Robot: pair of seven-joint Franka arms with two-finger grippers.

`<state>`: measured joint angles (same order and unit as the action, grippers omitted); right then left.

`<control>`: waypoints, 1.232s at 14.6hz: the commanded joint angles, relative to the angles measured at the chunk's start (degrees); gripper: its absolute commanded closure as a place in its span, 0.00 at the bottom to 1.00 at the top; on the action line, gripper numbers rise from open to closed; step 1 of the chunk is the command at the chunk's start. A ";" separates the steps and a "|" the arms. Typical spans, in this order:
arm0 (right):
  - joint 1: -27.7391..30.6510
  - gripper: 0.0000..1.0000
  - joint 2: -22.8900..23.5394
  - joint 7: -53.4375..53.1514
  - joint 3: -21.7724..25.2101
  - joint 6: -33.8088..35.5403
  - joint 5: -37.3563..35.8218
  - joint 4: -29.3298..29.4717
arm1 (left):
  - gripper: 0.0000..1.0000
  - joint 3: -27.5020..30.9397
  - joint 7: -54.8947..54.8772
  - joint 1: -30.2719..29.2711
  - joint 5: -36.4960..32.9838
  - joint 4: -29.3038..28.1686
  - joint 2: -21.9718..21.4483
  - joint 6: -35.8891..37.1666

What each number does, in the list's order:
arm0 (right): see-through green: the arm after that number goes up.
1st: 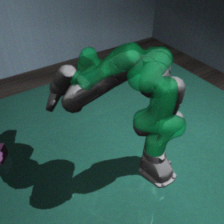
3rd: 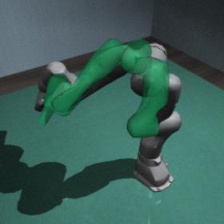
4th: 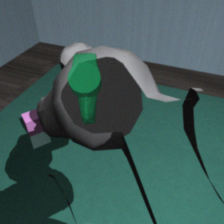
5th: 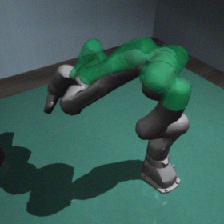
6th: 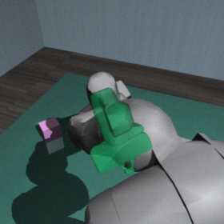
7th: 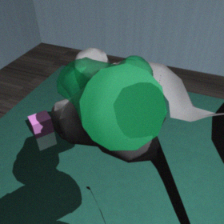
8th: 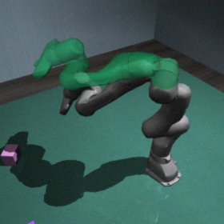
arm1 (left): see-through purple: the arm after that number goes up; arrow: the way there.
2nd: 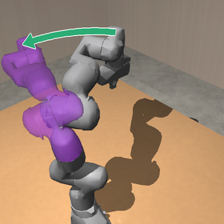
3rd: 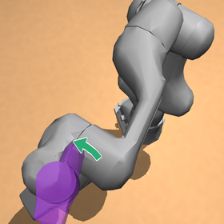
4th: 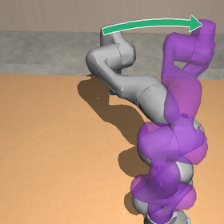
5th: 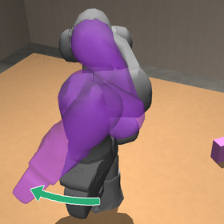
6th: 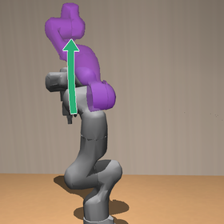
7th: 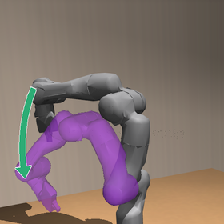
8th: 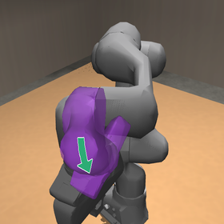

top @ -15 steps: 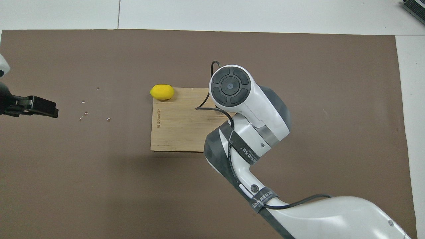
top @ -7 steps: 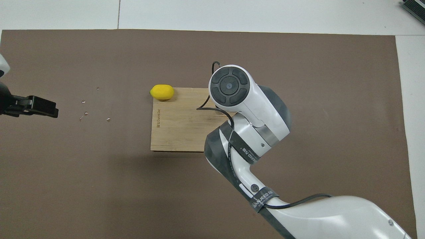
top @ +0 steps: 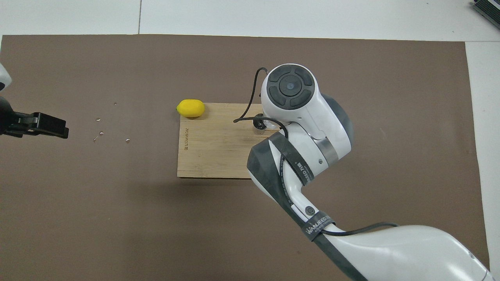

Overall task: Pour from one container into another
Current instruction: 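Tilt the glass cup with the right gripper above the dark cup, then carry the glass cup with the right gripper back off the board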

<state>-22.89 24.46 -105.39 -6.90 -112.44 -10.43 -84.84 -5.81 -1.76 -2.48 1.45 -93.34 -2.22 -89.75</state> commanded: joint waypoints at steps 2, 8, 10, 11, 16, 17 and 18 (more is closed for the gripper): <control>1.27 1.00 0.68 0.89 -0.57 0.47 3.03 1.87 | 0.00 0.01 -0.79 -0.42 0.66 -0.96 -1.21 0.63; 3.72 1.00 0.42 1.33 -0.57 -0.06 9.45 1.87 | 0.00 0.01 -0.79 -0.42 0.66 -0.96 -1.21 0.63; 5.39 1.00 0.42 3.69 -0.66 -0.15 13.21 1.79 | 0.00 0.01 -0.79 -0.42 0.66 -0.96 -1.21 0.63; 5.92 1.00 0.42 5.97 -0.48 -0.15 16.46 1.79 | 0.00 0.01 -0.79 -0.42 0.66 -0.96 -1.21 0.63; 9.07 1.00 0.33 8.97 -0.57 -1.91 24.11 1.35 | 0.00 0.01 -0.88 -0.42 0.66 -0.96 -1.21 0.63; 10.13 1.00 0.33 10.55 -0.57 -1.82 26.49 1.09 | 0.00 0.01 -0.79 -0.42 0.66 -0.96 -1.21 0.63; 11.01 1.00 0.15 12.21 -0.48 -1.65 28.42 0.82 | 0.00 0.01 -0.79 -0.42 0.66 -0.96 -1.21 0.63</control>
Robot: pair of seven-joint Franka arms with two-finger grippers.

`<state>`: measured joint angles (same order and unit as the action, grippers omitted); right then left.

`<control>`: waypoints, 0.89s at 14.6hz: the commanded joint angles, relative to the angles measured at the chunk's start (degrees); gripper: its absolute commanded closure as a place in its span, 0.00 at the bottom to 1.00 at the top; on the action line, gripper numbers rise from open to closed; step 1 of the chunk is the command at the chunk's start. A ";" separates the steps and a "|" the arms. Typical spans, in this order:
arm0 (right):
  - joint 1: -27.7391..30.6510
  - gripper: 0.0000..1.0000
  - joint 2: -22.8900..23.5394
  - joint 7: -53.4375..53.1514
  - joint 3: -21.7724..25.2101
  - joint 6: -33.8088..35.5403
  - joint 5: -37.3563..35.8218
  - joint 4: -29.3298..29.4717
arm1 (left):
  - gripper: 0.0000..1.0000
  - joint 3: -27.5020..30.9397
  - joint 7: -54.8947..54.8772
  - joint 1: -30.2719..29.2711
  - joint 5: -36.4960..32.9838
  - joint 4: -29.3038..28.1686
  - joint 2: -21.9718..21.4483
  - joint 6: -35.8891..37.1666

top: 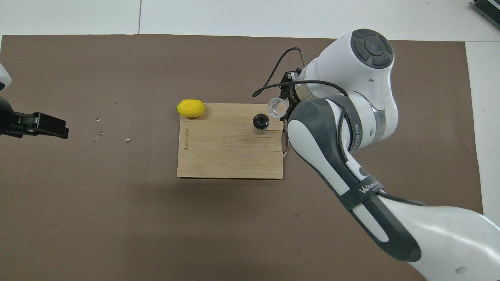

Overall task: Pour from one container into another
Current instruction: 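Carry the glass cup with the right gripper back off the board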

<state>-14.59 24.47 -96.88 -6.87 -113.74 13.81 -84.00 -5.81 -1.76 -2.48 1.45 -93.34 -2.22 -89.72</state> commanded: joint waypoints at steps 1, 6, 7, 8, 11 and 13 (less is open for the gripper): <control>3.59 1.00 0.05 4.32 -0.51 -0.17 5.34 -0.63 | 0.00 0.01 -0.79 -0.42 0.65 -0.96 -1.21 0.68; 12.02 1.00 -3.80 13.97 -0.51 -0.43 18.07 -10.27 | 0.00 0.01 -0.79 -0.42 0.65 -0.96 -1.21 0.68; 14.04 1.00 -5.12 17.04 -0.51 -0.52 19.58 -13.52 | 0.00 0.01 -0.79 -0.42 0.65 -0.96 -1.21 0.68; 15.80 1.00 -6.53 20.29 -0.51 -0.69 21.42 -16.77 | 0.00 0.01 -0.88 -0.42 0.65 -0.96 -1.21 0.60; 21.42 1.00 -9.43 29.44 -0.51 -1.66 25.30 -25.13 | 0.00 0.01 -0.79 -0.42 0.65 -0.96 -1.21 0.59; 24.06 1.00 -10.14 34.36 -0.51 -2.71 25.39 -28.74 | 0.00 0.01 -0.79 -0.42 0.65 -0.96 -1.21 0.60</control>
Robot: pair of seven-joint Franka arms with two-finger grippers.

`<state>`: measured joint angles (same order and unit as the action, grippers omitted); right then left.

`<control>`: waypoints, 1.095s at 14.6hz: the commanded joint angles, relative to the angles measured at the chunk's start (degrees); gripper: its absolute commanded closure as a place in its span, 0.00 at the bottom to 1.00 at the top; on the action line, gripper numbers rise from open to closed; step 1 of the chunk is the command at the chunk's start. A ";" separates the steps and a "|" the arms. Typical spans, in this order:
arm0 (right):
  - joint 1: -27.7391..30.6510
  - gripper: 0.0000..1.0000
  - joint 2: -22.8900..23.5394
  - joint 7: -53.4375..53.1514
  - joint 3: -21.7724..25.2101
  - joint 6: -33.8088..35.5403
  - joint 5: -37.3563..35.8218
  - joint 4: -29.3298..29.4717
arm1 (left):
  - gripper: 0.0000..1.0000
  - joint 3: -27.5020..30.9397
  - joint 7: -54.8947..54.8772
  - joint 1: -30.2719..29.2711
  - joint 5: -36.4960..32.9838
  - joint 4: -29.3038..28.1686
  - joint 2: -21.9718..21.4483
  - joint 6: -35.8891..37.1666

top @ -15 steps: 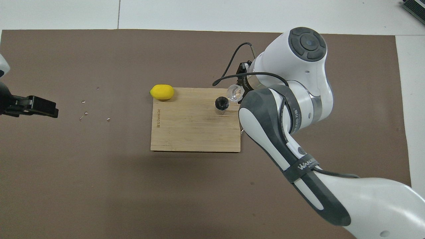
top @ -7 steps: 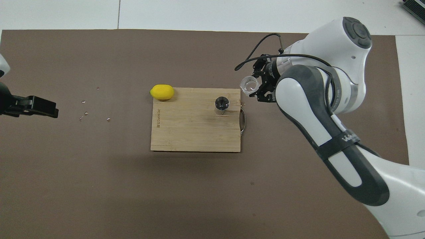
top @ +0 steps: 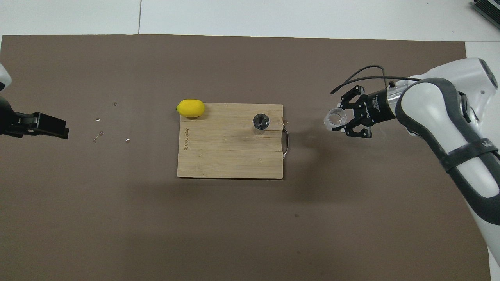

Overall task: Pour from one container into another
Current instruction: 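Carry the glass cup with the right gripper back off the board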

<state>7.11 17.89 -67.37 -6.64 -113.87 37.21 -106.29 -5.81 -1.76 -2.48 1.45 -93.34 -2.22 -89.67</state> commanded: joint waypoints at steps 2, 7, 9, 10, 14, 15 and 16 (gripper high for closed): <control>5.80 1.00 -2.52 9.16 -0.74 -2.68 2.08 -7.87 | 0.00 0.01 -0.88 -0.42 0.66 -0.96 -1.21 0.63; 12.04 1.00 0.65 18.57 -0.74 -2.24 3.22 -8.84 | 0.00 0.01 -0.79 -0.42 0.66 -0.96 -1.21 0.54; 13.54 1.00 1.18 19.99 -0.66 -2.15 3.22 -8.84 | 0.00 0.01 -0.79 -0.42 0.66 -0.96 -1.21 0.54; 13.89 1.00 1.27 20.00 -0.65 -2.24 3.22 -8.93 | 0.00 0.01 -0.79 -0.42 0.66 -0.96 -1.21 0.54; 15.39 1.00 1.53 20.70 -0.57 -2.76 3.22 -10.07 | 0.00 0.01 -0.88 -0.42 0.66 -0.96 -1.21 0.54; 16.09 0.84 1.36 20.70 -0.48 -2.94 3.22 -10.68 | 0.00 0.01 -0.88 -0.42 0.66 -0.96 -1.12 0.54; 16.27 0.52 1.27 20.79 -0.48 -3.20 3.05 -10.86 | 0.00 0.01 -0.79 -0.42 0.66 -0.96 -1.21 0.54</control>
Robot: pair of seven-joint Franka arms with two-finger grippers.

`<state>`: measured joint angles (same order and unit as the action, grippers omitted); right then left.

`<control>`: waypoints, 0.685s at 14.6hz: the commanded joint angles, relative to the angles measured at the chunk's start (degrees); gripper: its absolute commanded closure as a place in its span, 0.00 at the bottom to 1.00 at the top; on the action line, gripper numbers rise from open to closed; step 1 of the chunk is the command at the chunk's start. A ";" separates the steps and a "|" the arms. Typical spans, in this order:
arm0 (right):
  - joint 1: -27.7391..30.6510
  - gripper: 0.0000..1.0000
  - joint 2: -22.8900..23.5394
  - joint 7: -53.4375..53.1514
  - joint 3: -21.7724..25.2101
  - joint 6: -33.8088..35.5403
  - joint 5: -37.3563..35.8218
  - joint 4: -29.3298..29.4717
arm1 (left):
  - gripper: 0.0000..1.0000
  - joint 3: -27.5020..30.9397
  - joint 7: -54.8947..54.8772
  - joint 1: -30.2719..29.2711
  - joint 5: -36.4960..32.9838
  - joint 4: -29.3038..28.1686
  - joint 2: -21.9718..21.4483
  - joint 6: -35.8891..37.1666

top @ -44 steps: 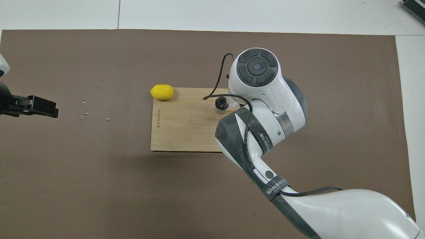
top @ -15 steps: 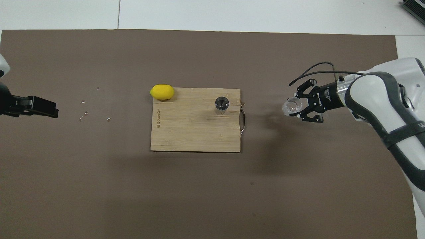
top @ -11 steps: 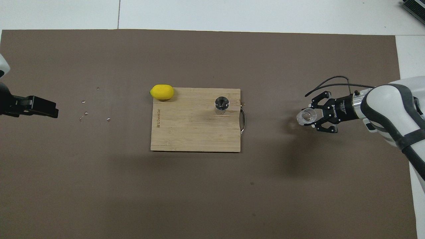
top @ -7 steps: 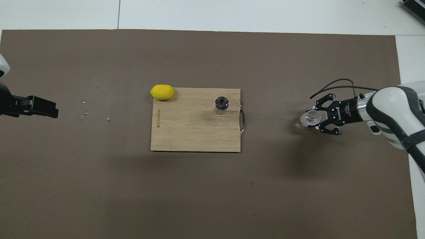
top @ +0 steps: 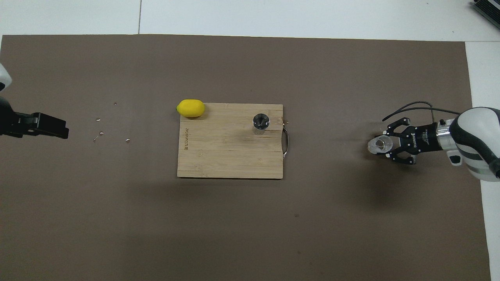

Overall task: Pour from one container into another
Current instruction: 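Lower the glass cup onto the table and open the right gripper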

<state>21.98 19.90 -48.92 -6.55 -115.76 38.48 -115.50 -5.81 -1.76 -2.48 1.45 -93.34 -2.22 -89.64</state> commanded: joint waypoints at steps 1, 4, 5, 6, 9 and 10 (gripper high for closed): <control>1.22 0.16 -0.74 2.34 -0.57 -2.01 1.43 -1.75 | 0.00 0.01 -0.79 -0.42 0.66 -0.96 -1.21 0.52; 1.39 0.01 -1.44 2.43 -0.48 -2.28 0.98 -2.36 | 0.00 0.01 -0.79 -0.42 0.66 -0.96 -1.12 0.52; 1.48 0.01 -2.31 2.78 -0.40 -2.28 0.90 -2.71 | 0.00 0.01 -0.79 -0.42 0.66 -0.96 -1.21 0.52; 1.48 0.01 -3.28 4.17 -0.39 -2.28 0.81 -3.50 | 0.00 0.01 -0.79 -0.42 0.66 -0.96 -1.21 0.52; 1.40 0.01 -5.57 10.59 -0.31 -2.19 -2.78 -5.09 | 0.00 0.01 -0.79 -0.42 0.66 -0.96 -1.21 0.52; 1.31 0.01 -6.01 12.26 -0.39 -2.10 -5.58 -5.09 | 0.00 0.01 -0.79 -0.42 0.66 -0.96 -1.21 0.52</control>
<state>22.72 16.85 -40.53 -6.46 -117.12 36.19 -117.98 -5.81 -1.76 -2.48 1.45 -93.34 -2.22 -89.64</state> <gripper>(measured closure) 0.004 0.000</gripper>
